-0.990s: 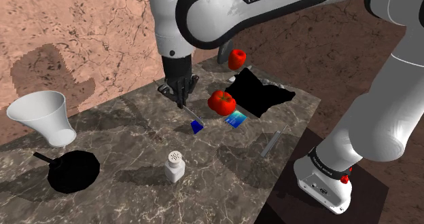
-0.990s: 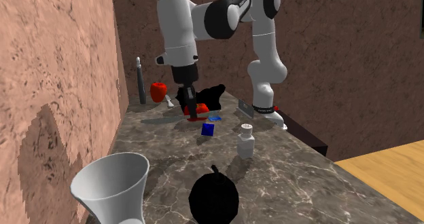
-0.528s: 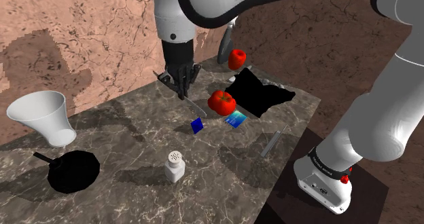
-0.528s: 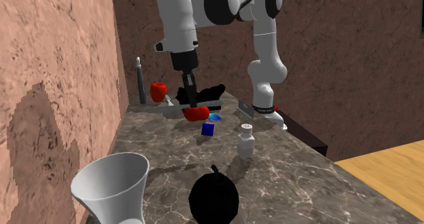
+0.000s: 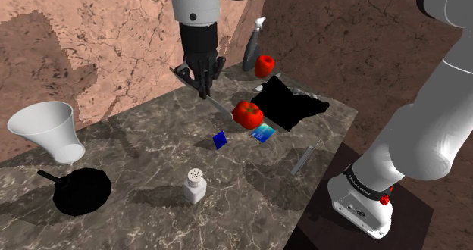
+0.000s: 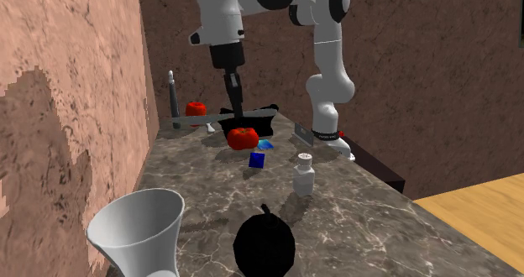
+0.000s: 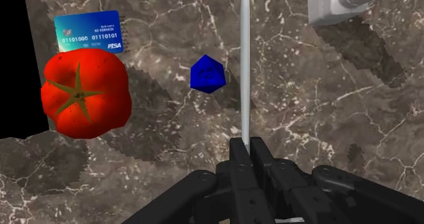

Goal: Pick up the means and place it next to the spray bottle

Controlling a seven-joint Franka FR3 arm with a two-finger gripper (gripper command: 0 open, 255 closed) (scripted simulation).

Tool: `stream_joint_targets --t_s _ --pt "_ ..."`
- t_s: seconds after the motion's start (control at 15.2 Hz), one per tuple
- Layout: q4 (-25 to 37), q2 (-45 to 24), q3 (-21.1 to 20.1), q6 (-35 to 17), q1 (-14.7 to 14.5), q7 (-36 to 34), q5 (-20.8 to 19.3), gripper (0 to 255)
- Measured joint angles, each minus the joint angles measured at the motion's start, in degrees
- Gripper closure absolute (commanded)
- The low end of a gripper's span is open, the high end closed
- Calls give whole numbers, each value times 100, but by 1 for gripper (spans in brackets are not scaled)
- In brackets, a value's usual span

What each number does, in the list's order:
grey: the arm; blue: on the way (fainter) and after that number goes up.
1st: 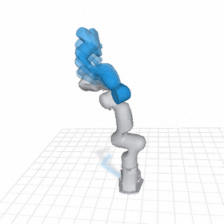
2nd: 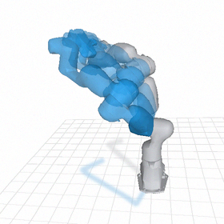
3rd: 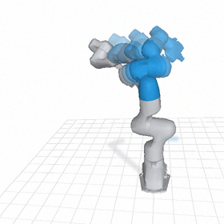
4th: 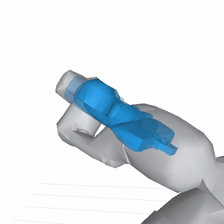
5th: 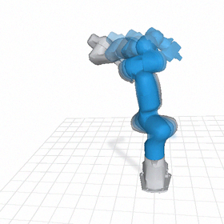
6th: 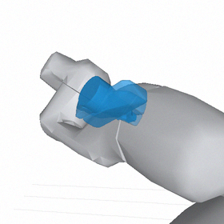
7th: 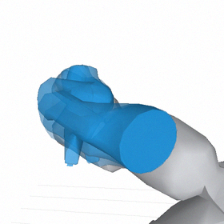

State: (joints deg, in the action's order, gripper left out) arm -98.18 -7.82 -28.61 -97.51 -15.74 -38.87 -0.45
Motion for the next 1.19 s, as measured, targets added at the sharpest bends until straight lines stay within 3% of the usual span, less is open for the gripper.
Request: stream_joint_targets --t_s 1.19 --pt "1626 -195 -48 1448 -102 -126 -82 255"
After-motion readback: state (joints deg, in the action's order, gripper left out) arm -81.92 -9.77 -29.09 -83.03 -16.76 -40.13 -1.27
